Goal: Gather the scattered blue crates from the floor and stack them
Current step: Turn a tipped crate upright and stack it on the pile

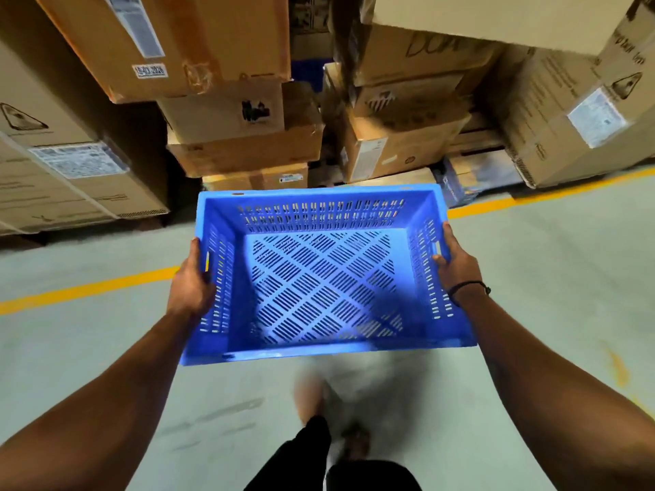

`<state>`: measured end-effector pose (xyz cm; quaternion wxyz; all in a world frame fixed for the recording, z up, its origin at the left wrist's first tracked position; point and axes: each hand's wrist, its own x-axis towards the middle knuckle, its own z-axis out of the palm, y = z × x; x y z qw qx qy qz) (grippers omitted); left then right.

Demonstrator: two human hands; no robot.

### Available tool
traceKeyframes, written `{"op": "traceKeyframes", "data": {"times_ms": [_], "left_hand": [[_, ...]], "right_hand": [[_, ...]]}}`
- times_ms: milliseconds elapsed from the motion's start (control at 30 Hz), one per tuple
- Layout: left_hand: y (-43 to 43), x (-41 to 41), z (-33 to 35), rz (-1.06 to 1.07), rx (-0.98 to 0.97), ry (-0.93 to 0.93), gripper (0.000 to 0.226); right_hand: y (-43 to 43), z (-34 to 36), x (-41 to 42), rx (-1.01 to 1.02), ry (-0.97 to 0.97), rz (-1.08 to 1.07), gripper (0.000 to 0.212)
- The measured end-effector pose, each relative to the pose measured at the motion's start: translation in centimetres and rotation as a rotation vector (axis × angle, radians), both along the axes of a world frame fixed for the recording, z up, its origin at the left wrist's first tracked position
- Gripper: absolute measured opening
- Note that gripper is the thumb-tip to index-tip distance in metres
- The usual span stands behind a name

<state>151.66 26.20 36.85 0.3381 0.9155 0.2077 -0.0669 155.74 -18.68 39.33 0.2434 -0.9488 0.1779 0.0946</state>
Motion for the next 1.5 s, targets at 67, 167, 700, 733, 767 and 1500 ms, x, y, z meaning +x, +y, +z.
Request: {"op": "traceKeyframes", "data": {"times_ms": [67,167,700,733,767,1500], "left_hand": [[-0.1,0.4,-1.9,0.033,-0.011,0.019,0.078],[-0.4,0.4,-4.3,0.075,-0.009,0.042,0.078],[-2.7,0.3,-9.9,-0.105,0.517,0.08,0.071],[-3.0,0.1,-9.8,-0.146,0.555,0.064,0.072],[-3.2,-0.1,-9.8,-0.191,0.584,0.07,0.074],[-3.4,0.2,-10.9,-0.162,0.463,-0.011,0.081]], "right_hand": [[-0.2,-1.9,1.5,-0.013,-0.003,0.035,0.069],[-0.4,-4.9,3.3,-0.028,0.013,0.109,0.07],[-2.6,-12.4,7.8,-0.458,-0.032,0.465,0.068],[-2.5,-12.2,7.9,-0.488,-0.061,0.525,0.069],[-2.4,-12.2,7.9,-0.498,-0.076,0.595,0.071],[-2.4,-14.0,11.6,-0.442,-0.107,0.748,0.076]]}}
